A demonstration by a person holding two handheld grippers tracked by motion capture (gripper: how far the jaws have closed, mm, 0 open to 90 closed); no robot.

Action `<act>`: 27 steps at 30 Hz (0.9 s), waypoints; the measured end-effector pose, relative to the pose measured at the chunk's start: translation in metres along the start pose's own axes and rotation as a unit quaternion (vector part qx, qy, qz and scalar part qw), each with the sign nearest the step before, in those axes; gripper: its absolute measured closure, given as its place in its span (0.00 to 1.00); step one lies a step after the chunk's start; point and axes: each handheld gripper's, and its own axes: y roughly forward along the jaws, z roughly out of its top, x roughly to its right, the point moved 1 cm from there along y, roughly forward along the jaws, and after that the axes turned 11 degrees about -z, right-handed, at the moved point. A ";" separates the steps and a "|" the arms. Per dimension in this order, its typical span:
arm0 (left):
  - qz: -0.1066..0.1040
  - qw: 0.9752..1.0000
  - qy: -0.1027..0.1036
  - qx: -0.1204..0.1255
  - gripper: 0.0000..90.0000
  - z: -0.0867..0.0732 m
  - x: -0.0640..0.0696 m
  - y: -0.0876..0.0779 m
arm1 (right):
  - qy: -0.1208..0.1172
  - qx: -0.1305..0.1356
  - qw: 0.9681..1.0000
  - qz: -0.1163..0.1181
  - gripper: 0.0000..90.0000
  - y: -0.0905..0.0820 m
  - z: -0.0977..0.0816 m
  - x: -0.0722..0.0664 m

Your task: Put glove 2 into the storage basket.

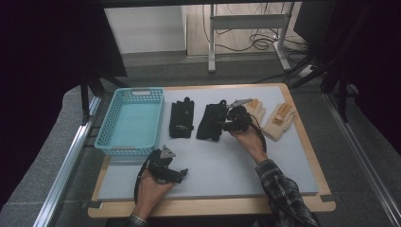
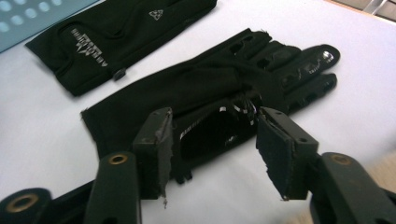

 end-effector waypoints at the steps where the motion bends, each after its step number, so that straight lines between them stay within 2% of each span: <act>1: 0.000 1.000 0.000 0.000 0.00 0.000 0.000 0.000 | 0.000 0.000 1.000 0.000 0.51 0.000 0.000 0.000; 4: 0.000 1.000 0.000 0.000 0.00 0.000 0.000 0.000 | 0.000 -0.006 1.000 -0.007 0.52 0.015 0.006 -0.004; 5: 0.000 1.000 0.000 0.000 0.00 0.000 0.000 0.000 | 0.000 -0.006 1.000 -0.007 0.52 0.015 0.006 -0.004; 6: 0.000 1.000 0.000 0.000 0.00 0.000 0.000 0.000 | 0.003 -0.007 1.000 -0.009 0.46 0.022 0.009 -0.005; 7: 0.000 1.000 0.000 0.000 0.00 0.000 0.000 0.000 | 0.003 -0.007 1.000 -0.009 0.46 0.022 0.009 -0.005; 8: 0.000 1.000 0.000 0.000 0.00 0.000 0.000 0.000 | 0.007 -0.012 1.000 -0.015 0.40 0.030 0.011 -0.006; 12: 0.000 1.000 0.000 0.002 0.00 0.000 0.000 0.000 | 0.020 -0.018 0.999 -0.021 0.35 0.044 0.015 -0.007; 16: 0.000 1.000 -0.001 0.002 0.00 0.000 0.000 0.000 | 0.014 -0.030 0.999 -0.039 0.34 0.054 0.015 -0.009; 17: 0.000 1.000 -0.001 0.002 0.00 0.000 0.000 0.000 | 0.001 -0.046 0.998 -0.051 0.35 0.062 0.012 -0.010; 18: 0.000 1.000 -0.001 0.002 0.00 0.000 0.000 0.000 | 0.008 -0.041 0.998 -0.046 0.41 0.063 0.011 -0.010; 19: -0.001 1.000 -0.001 0.002 0.00 0.000 0.000 0.000 | 0.008 -0.041 0.998 -0.046 0.41 0.063 0.011 -0.010; 20: 0.000 1.000 -0.001 0.002 0.00 0.000 0.000 0.000 | 0.021 -0.041 0.998 -0.032 0.46 0.063 0.010 -0.009; 21: -0.001 1.000 -0.001 0.001 0.00 0.000 0.000 0.000 | 0.024 -0.042 0.998 -0.036 0.55 0.063 0.010 -0.009; 22: -0.001 1.000 -0.001 0.002 0.00 0.000 0.000 0.000 | 0.023 -0.044 0.998 -0.033 0.62 0.062 0.010 -0.010; 23: -0.001 1.000 -0.001 0.002 0.00 0.000 0.000 0.000 | 0.023 -0.044 0.998 -0.033 0.62 0.062 0.010 -0.010; 25: -0.001 1.000 -0.001 0.001 0.00 0.000 0.000 0.000 | 0.022 -0.051 0.998 -0.020 0.78 0.060 0.012 -0.011; 27: -0.001 1.000 -0.001 0.001 0.00 0.000 0.000 0.000 | 0.014 -0.053 0.998 -0.017 0.85 0.060 0.013 -0.014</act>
